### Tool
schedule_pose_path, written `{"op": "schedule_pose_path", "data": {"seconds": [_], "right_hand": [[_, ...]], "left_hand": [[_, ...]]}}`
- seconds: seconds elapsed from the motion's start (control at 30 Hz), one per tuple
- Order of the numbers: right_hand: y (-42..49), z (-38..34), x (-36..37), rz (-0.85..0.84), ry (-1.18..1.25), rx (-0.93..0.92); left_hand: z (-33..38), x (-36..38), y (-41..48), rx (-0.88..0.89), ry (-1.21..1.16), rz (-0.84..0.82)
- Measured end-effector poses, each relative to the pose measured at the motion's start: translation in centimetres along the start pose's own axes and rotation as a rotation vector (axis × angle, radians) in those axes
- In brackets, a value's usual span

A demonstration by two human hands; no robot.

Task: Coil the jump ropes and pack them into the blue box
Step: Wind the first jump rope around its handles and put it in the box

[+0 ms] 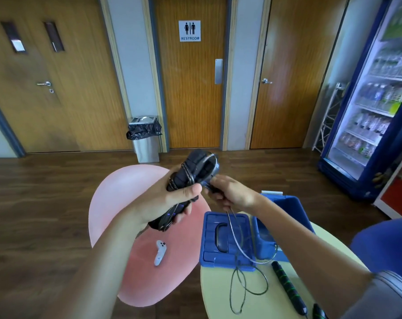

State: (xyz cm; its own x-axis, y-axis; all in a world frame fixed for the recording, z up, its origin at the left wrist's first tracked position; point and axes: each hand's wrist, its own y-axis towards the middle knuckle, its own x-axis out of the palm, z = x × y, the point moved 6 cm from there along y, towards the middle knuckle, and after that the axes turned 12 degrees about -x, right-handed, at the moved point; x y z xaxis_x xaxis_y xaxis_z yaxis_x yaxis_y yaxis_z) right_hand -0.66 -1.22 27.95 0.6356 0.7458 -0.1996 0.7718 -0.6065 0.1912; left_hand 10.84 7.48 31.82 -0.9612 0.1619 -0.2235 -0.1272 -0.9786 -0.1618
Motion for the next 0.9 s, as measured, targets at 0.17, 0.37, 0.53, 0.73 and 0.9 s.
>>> {"op": "schedule_pose_path", "data": {"seconds": [0.17, 0.37, 0.53, 0.73, 0.9], "right_hand": [[-2.2, 1.6, 0.9, 0.09, 0.0, 0.041], [-4.3, 0.3, -1.9, 0.169, -0.284, 0.233], [-4.3, -6.0, -1.6, 0.103, -1.064, 0.024], [-3.4, -11.8, -0.5, 0.042, -1.566, -0.187], [-1.6, -13.9, 0.2, -0.045, -1.609, -0.425]], "left_hand": [[0.4, 0.5, 1.4, -0.02, -0.077, 0.069], [-0.2, -0.8, 2.9, -0.149, -0.066, 0.189], [-1.2, -1.1, 5.0, -0.211, 0.27, 0.293], [0.7, 1.0, 5.8, -0.169, 0.693, 0.336], [2.0, 2.6, 4.9, -0.148, 0.827, 0.286]]}}
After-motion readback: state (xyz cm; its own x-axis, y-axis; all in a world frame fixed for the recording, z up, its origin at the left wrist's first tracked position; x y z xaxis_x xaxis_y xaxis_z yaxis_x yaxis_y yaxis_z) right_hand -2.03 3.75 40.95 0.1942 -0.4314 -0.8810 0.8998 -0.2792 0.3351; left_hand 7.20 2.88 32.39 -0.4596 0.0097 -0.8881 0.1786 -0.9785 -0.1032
